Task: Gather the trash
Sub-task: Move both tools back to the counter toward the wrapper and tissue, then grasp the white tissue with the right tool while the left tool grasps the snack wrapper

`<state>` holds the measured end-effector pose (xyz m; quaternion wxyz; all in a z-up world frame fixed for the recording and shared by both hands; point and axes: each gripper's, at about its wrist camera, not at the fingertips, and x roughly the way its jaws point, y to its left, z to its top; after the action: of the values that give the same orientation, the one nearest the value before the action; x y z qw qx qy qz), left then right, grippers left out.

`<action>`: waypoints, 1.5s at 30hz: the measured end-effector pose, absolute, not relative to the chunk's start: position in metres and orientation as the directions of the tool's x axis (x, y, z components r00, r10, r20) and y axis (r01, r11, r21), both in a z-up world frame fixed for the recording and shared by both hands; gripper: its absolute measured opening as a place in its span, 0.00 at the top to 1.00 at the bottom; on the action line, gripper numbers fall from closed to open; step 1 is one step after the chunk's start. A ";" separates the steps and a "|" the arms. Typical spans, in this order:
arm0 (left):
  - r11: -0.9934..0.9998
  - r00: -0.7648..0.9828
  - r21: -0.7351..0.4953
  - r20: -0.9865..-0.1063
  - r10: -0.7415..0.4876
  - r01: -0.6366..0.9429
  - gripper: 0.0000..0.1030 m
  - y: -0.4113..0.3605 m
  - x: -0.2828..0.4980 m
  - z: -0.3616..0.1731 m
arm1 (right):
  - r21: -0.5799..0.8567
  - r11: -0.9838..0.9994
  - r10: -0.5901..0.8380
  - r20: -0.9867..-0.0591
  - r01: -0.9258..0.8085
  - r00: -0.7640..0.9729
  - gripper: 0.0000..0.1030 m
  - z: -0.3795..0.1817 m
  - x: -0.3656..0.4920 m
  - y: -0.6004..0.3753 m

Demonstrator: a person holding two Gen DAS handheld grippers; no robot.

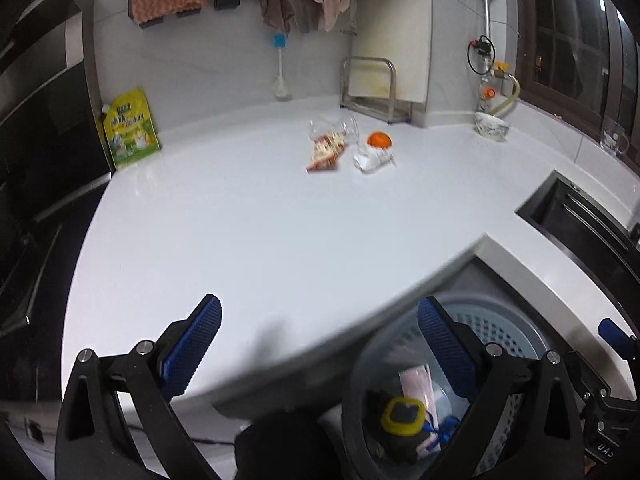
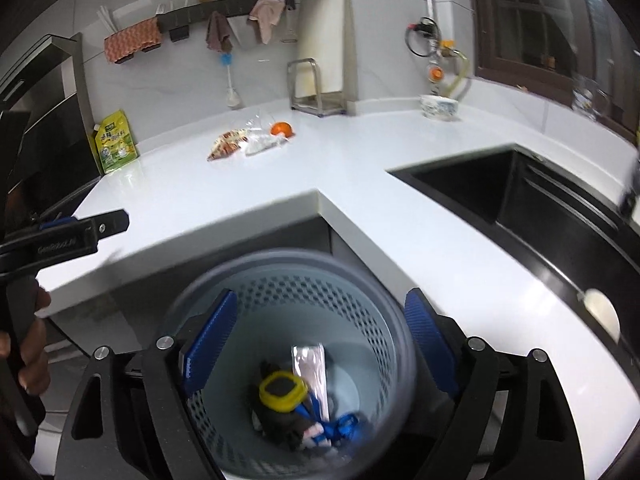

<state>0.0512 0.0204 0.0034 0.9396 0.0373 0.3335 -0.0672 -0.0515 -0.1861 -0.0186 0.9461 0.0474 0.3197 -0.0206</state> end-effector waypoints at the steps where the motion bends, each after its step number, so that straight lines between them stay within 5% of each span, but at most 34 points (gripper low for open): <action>1: 0.989 0.776 0.031 -0.623 -0.097 0.148 0.06 0.022 0.061 0.008 | 0.072 0.996 -0.006 -0.598 0.061 0.801 0.20 -0.014 -0.040 -0.184; 9: 0.993 0.795 0.044 -0.604 -0.057 0.105 0.06 0.037 0.150 0.022 | 0.015 0.998 -0.038 -0.552 0.055 0.833 0.18 0.017 0.065 -0.168; 23: 0.998 0.730 0.029 -0.683 -0.020 0.055 0.06 0.046 0.263 -0.001 | 0.042 0.998 -0.010 -0.674 0.052 0.739 0.18 0.008 0.239 -0.143; 45: 0.998 0.702 0.048 -0.713 0.001 0.047 0.06 0.043 0.292 -0.011 | 0.031 0.997 -0.020 -0.779 0.070 0.626 0.18 -0.024 0.307 -0.130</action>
<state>0.2923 0.0429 -0.0109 0.9219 0.0311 0.3861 -0.0123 0.3073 -0.1304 -0.0237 0.9013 0.0291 0.4316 -0.0250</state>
